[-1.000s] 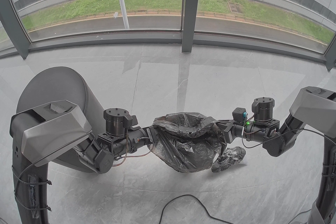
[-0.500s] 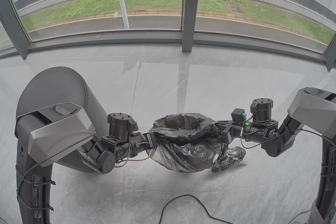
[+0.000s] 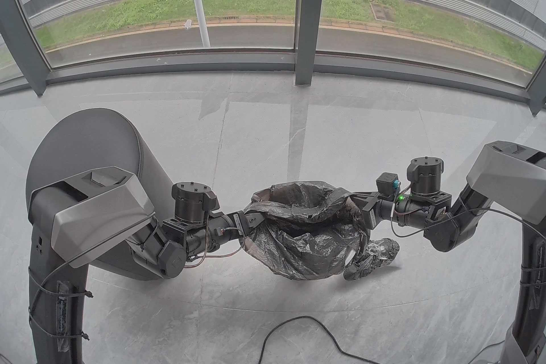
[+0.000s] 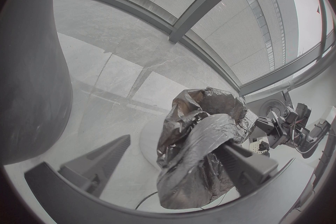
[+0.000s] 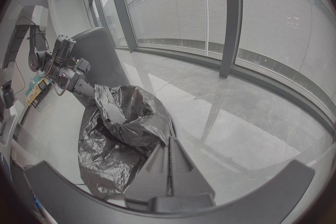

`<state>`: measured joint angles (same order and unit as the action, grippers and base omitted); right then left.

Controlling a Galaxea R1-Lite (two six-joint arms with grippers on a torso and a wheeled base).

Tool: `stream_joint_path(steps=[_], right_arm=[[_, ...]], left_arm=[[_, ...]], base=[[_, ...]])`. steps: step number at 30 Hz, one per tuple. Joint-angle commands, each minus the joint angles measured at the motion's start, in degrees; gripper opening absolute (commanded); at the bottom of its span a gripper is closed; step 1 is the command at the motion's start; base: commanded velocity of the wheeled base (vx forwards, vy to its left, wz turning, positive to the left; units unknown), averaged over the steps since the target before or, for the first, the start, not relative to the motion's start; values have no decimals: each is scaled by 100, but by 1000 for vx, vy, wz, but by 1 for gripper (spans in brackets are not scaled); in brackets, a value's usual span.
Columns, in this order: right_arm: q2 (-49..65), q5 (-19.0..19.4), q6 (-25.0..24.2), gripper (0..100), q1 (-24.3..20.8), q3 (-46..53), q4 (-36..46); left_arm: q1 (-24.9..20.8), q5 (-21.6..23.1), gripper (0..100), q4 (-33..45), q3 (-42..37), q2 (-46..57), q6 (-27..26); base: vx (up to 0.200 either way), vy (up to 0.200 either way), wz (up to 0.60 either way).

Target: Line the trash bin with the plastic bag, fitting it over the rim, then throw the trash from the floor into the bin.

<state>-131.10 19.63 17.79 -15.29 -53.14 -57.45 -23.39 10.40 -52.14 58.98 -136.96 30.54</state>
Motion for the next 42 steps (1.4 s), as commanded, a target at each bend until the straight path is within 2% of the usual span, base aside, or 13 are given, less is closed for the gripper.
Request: stream_joint_path(steps=[1,10,25,41,42], right_arm=[[-109,-29,-47,0,52,-258,-3],[-417,-38,-249,0,87,-724,-3],[-970,-117,-531,0,175,-1172,-451],[-1260,-117,-856,0,175,-1612,-504],[-1260,-117,-865,100,184,-1638,-504]], left_arm=[[45,-3,100,-16,211,-138,-48],[28,-12,100,107,826,-375,-145],[168,-3,100,116,1380,-639,-189],[177,-12,100,107,1881,-911,-189],[195,-20,100,107,1916,-911,-189]], base=[[0,0,0],[0,0,0],[0,0,0],[0,0,0],[0,0,0]])
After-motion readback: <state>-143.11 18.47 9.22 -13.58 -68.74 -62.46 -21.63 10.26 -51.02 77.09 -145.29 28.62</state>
